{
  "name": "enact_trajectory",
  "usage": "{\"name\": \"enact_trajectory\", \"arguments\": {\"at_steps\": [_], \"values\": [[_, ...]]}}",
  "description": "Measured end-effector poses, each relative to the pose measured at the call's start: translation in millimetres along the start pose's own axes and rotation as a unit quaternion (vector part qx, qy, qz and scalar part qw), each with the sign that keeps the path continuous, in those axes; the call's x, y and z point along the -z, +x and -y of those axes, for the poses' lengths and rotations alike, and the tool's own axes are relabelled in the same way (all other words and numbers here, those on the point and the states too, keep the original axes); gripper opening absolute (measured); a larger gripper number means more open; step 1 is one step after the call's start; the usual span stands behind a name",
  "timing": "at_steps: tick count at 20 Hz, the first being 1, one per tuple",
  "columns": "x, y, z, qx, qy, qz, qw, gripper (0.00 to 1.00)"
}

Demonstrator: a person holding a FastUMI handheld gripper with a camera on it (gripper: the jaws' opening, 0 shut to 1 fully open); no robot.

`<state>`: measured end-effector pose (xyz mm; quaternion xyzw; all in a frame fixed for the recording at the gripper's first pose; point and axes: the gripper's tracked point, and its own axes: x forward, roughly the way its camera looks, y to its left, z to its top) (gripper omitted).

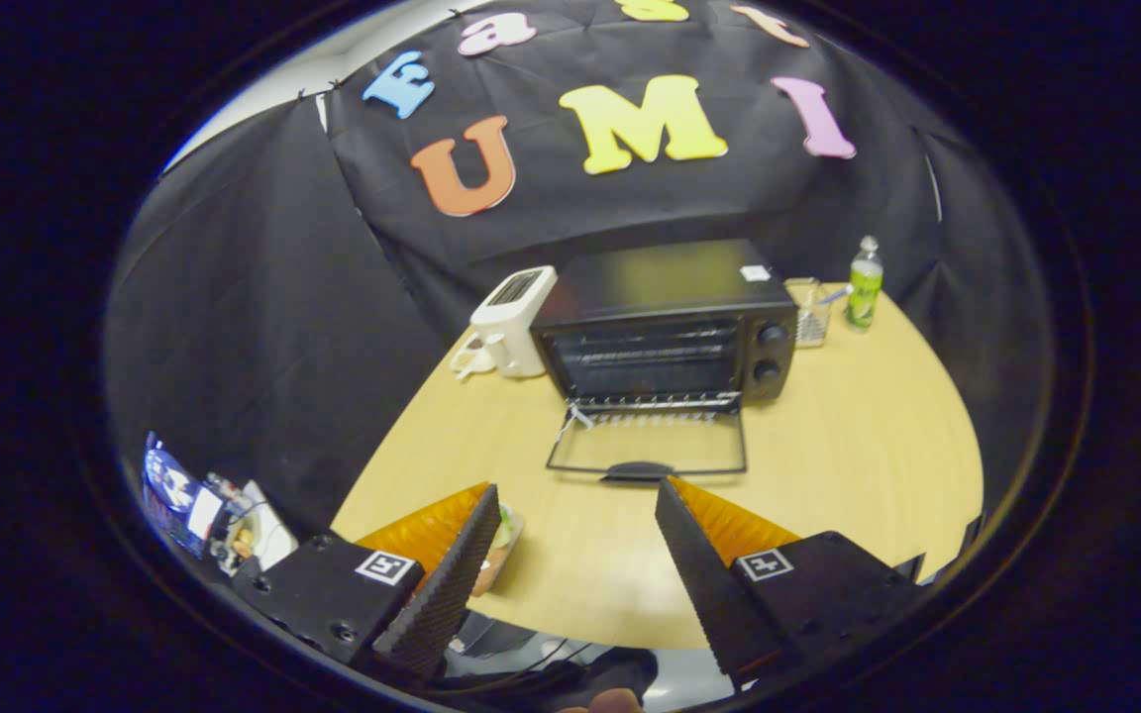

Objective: Open the toaster oven, put the food inside, and close the toaster oven door.

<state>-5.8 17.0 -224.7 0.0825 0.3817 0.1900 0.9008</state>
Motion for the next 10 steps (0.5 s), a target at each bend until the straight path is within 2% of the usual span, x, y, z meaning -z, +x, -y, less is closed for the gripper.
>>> {"name": "enact_trajectory", "arguments": {"at_steps": [4,8,10], "values": [[45,28,-33,-0.067,0.056,-0.081,0.993,1.00],[83,56,-61,-0.124,0.129,-0.158,0.971,1.00],[97,76,-69,-0.132,0.144,-0.189,0.962,1.00]]}}
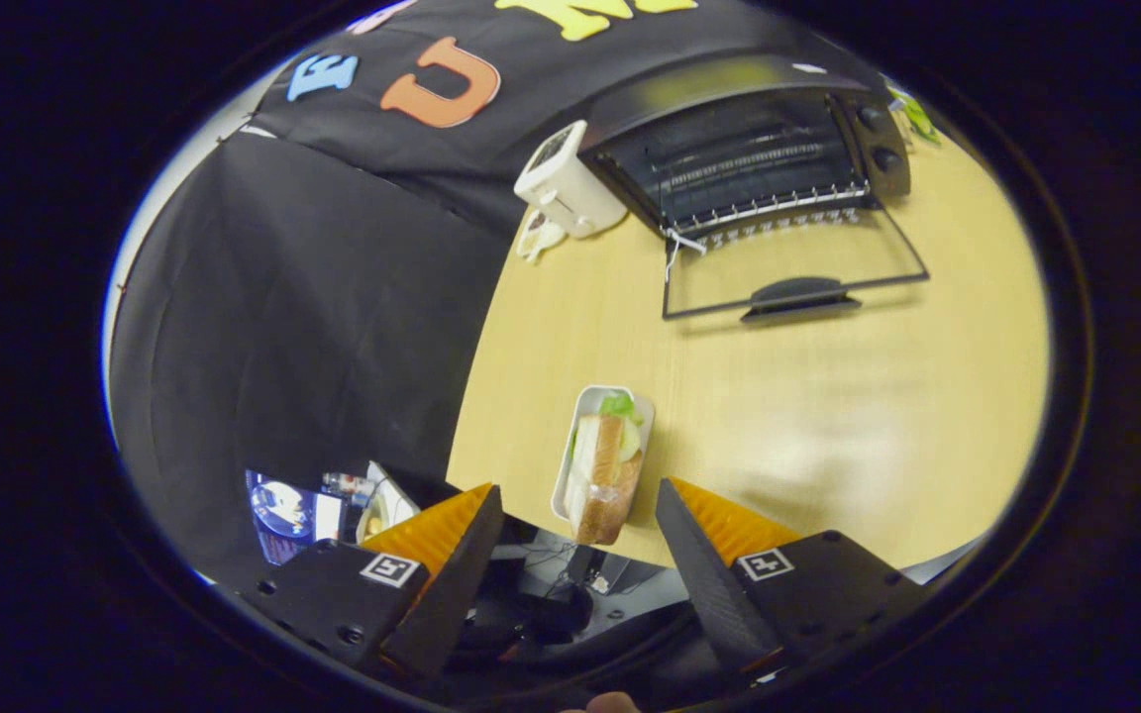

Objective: Open the toaster oven, put the food inside, and close the toaster oven door.

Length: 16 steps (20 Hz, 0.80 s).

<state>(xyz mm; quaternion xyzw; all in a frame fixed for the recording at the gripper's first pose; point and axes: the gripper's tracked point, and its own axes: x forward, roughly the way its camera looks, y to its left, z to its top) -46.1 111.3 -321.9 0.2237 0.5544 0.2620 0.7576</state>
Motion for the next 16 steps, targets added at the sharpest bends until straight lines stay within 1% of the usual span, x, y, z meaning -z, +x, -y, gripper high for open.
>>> {"name": "enact_trajectory", "arguments": {"at_steps": [5,8,11,12,13,15,16], "values": [[7,42,11,0.003,0.007,-0.047,0.999,0.99],[11,57,19,0.000,0.030,-0.069,0.997,0.95],[14,60,12,-0.023,0.063,-0.086,0.994,0.76],[14,59,13,-0.024,0.064,-0.088,0.994,0.70],[14,60,15,-0.023,0.063,-0.092,0.993,0.59],[16,57,16,-0.024,0.077,-0.103,0.991,0.42],[17,56,16,-0.028,0.088,-0.107,0.990,0.40]]}}
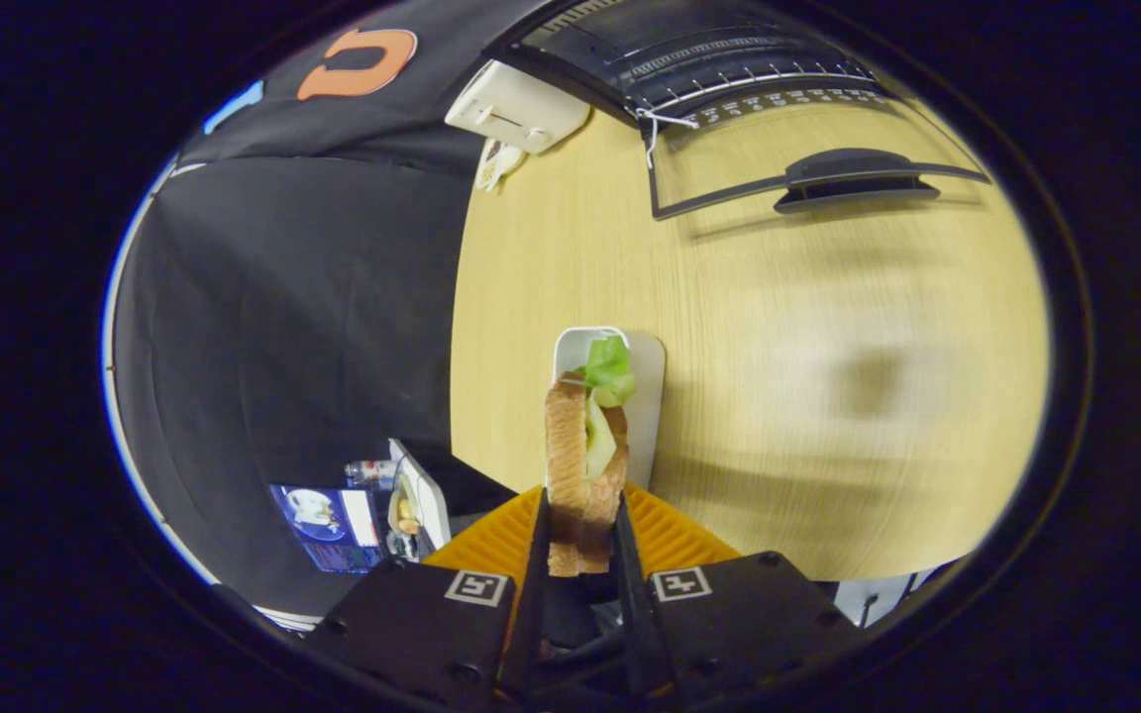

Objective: Open the toaster oven, put the food inside, and close the toaster oven door.

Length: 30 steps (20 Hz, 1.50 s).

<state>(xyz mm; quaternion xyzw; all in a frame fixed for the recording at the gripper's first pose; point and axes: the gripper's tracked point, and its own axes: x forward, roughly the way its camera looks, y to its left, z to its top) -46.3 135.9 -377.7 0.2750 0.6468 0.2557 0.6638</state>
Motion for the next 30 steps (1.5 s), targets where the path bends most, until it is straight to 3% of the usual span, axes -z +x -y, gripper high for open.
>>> {"name": "enact_trajectory", "arguments": {"at_steps": [5,13,20,30], "values": [[1,-19,-14,-0.025,0.009,0.006,1.000,0.28],[-36,-114,-62,-0.109,0.034,0.110,0.987,0.27],[-129,-184,-30,-0.118,0.079,0.261,0.955,0.27],[-251,-155,32,-0.146,0.149,0.370,0.905,0.27]]}}
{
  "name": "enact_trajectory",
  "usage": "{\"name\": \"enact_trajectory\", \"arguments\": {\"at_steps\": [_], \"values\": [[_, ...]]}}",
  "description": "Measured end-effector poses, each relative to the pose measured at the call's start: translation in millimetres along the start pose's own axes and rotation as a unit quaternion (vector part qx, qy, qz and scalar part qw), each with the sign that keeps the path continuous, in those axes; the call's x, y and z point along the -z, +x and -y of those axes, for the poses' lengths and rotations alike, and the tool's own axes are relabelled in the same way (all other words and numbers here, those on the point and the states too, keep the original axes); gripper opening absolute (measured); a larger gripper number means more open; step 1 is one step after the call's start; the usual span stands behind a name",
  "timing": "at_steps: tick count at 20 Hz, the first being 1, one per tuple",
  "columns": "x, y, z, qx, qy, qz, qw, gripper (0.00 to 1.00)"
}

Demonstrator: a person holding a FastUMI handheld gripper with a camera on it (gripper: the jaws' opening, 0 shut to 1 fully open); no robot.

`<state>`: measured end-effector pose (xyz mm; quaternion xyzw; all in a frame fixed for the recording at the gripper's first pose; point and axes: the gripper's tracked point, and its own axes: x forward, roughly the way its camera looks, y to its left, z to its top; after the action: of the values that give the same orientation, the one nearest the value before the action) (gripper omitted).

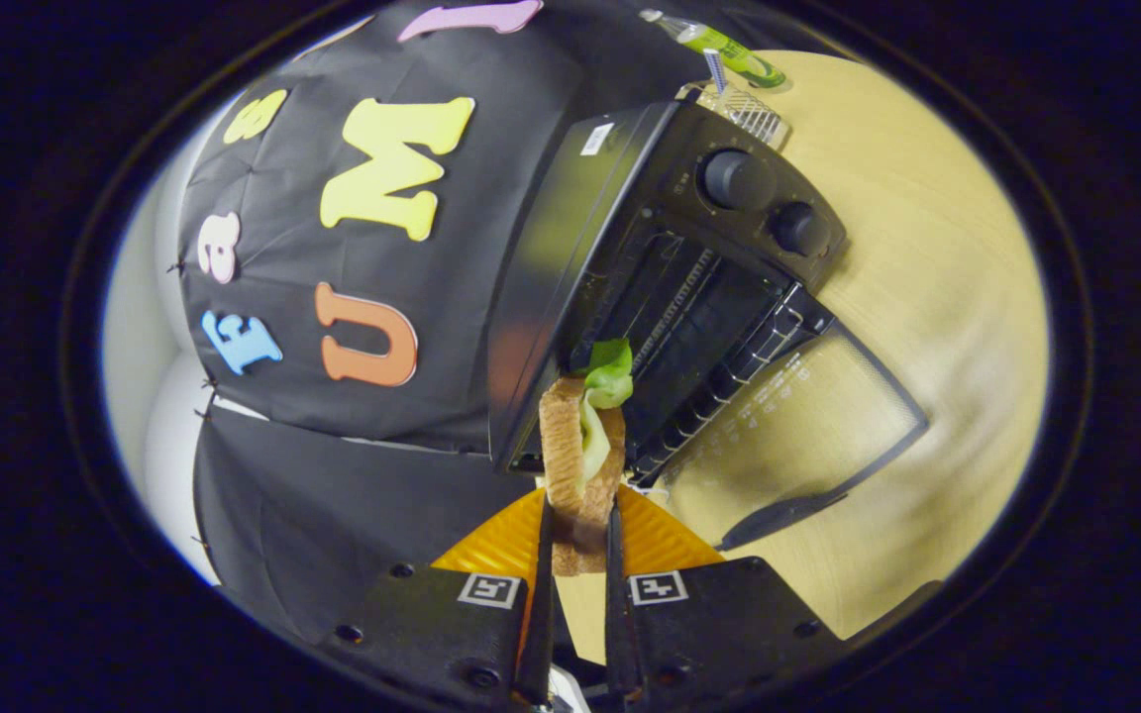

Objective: Open the toaster oven, put the food inside, and close the toaster oven door.

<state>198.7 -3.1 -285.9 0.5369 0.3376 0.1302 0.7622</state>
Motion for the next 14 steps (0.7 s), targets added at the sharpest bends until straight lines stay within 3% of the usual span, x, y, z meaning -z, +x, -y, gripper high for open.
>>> {"name": "enact_trajectory", "arguments": {"at_steps": [7,14], "values": [[-51,54,20,-0.032,0.057,0.107,0.992,0.26],[-69,86,39,-0.022,0.107,0.168,0.980,0.26]]}}
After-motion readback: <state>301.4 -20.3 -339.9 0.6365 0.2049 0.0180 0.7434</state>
